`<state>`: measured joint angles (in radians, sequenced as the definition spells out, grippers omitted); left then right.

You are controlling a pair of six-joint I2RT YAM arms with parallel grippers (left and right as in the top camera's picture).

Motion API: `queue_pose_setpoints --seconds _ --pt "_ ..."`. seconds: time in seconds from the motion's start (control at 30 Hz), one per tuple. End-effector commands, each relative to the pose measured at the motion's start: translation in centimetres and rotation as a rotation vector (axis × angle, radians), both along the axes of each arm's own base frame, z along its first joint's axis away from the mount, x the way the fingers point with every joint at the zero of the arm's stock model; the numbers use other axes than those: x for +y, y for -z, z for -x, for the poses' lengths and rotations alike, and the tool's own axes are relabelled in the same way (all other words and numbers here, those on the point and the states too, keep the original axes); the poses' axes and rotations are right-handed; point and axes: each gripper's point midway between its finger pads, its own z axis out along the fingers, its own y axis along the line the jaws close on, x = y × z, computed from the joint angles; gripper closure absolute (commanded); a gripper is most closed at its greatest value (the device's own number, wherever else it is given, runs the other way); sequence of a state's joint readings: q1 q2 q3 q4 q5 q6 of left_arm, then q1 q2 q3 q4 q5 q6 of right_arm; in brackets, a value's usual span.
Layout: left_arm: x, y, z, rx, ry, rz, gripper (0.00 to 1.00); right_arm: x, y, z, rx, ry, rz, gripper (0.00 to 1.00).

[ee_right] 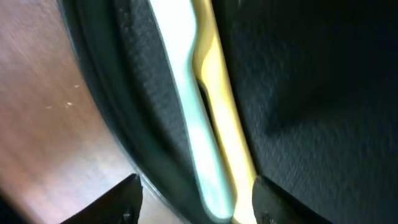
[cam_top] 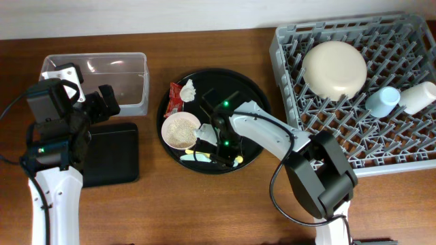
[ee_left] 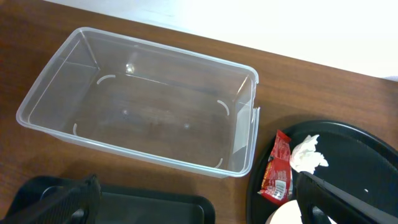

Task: Sort waste into correct bins and load items into the dishwasher rack
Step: 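Move the right gripper back over the round tray to the utensils, then grasp the light-green spoon on the round tray with the right gripper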

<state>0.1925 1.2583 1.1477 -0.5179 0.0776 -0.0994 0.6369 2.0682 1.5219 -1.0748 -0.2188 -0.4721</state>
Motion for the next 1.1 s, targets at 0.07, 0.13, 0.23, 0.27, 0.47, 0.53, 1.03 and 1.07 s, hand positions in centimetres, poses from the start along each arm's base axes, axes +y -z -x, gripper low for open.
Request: queue_pose_setpoints --seconds 0.07,0.13,0.23,0.27,0.47,0.53,1.03,1.07 --pt "0.2 -1.6 0.0 -0.04 -0.012 0.003 0.0 -0.4 1.2 -1.3 -0.089 -0.054 0.021 0.53" --pt "0.2 -1.6 0.0 -0.04 -0.012 0.003 0.0 0.0 1.2 -2.0 -0.114 -0.046 0.006 0.55" --pt "0.2 -1.6 0.0 -0.04 -0.012 0.003 0.0 0.1 1.2 -2.1 -0.121 -0.046 0.001 0.56" --pt "0.2 -1.6 0.0 -0.04 -0.012 0.003 0.0 0.1 1.2 -2.1 -0.119 -0.046 0.002 0.56" --pt "0.2 -1.6 0.0 -0.04 -0.012 0.003 0.0 -0.5 1.3 -1.2 -0.083 -0.051 0.022 0.52" --pt "0.2 -1.6 0.0 -0.04 -0.012 0.003 0.0 -0.4 1.4 -1.3 -0.087 -0.051 0.02 0.52" --pt "0.2 -1.6 0.0 -0.04 -0.012 0.003 0.0 -1.7 3.0 -1.9 -0.101 -0.015 0.017 0.64" --pt "0.2 -1.6 0.0 -0.04 -0.012 0.003 0.0 -1.8 3.0 -2.0 -0.1 -0.01 0.018 0.67"
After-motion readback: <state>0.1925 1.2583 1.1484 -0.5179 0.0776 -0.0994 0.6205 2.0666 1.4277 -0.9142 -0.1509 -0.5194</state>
